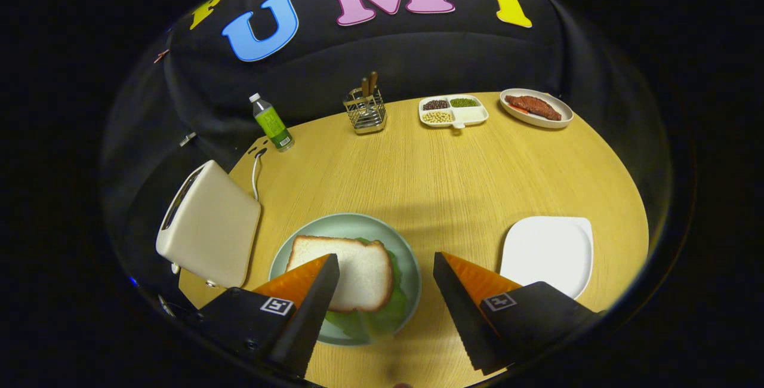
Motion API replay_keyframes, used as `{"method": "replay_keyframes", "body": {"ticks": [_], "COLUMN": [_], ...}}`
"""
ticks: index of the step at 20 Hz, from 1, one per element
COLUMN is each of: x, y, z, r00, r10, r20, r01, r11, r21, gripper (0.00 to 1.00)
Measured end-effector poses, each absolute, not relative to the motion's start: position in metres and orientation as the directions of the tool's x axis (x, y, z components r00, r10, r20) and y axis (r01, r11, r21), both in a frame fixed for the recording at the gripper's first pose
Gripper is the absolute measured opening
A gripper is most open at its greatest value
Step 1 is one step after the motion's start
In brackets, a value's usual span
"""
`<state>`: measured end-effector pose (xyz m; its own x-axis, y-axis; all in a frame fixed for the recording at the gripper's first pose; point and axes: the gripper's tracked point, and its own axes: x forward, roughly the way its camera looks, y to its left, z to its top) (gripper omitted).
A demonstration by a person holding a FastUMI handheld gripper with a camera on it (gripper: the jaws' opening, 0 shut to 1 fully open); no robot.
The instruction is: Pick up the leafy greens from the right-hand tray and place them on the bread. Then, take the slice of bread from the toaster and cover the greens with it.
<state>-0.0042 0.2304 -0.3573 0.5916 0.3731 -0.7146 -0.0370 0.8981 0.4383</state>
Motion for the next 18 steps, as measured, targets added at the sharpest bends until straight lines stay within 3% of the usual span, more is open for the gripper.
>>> {"method": "replay_keyframes", "body": {"ticks": [8,18], "x": [0.01,-0.003], "y": [0.195,0.159], "z": [-0.235,-0.118], "r00": [0.748,0.874], "r10": [0.376,0.316], "r20": [-0.547,-0.37], "r01": [-0.158,-0.195], "r11": [0.901,0.924], "r21": [0.403,0.328], "gripper": [0.99,0.98]}}
